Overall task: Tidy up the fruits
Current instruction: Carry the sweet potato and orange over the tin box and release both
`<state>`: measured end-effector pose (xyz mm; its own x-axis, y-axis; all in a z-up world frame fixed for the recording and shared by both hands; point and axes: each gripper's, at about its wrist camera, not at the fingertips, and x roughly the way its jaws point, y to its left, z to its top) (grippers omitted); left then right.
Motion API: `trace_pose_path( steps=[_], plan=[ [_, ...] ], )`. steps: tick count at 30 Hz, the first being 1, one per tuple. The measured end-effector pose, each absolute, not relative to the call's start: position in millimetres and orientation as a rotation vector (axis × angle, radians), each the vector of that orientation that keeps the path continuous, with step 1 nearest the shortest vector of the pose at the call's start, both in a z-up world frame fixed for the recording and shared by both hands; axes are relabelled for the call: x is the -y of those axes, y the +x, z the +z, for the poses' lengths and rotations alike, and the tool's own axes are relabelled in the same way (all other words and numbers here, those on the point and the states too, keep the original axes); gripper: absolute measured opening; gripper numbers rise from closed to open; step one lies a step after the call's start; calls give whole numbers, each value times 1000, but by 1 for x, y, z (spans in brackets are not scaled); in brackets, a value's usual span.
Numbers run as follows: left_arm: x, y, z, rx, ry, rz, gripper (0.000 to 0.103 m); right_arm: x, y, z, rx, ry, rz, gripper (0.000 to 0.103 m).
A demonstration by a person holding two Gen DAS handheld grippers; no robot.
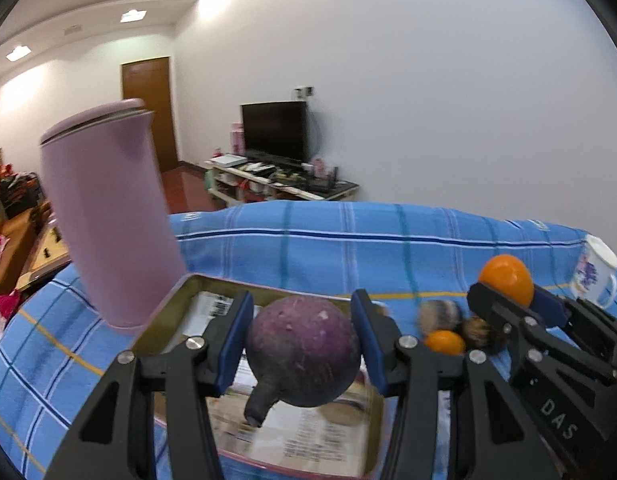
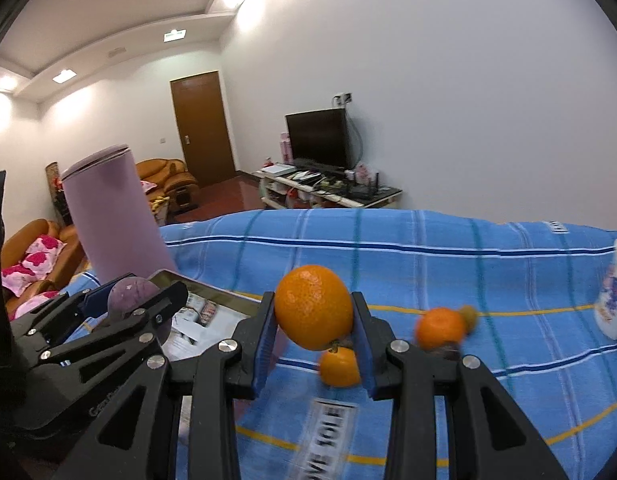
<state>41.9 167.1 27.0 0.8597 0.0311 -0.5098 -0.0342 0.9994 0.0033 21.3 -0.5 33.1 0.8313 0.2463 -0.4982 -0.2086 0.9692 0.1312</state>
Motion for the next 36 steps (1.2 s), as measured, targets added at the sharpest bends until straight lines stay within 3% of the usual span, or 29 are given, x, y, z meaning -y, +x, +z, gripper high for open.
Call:
trace_pose_path(
  steps=[15, 36],
  plan=[
    [-240, 63, 2, -581, -27, 273, 53, -75, 64, 7, -612, 18, 312, 37],
    [-219, 80, -23, -674, 95, 292, 53, -86, 89, -15, -704, -40, 313, 38]
  ],
)
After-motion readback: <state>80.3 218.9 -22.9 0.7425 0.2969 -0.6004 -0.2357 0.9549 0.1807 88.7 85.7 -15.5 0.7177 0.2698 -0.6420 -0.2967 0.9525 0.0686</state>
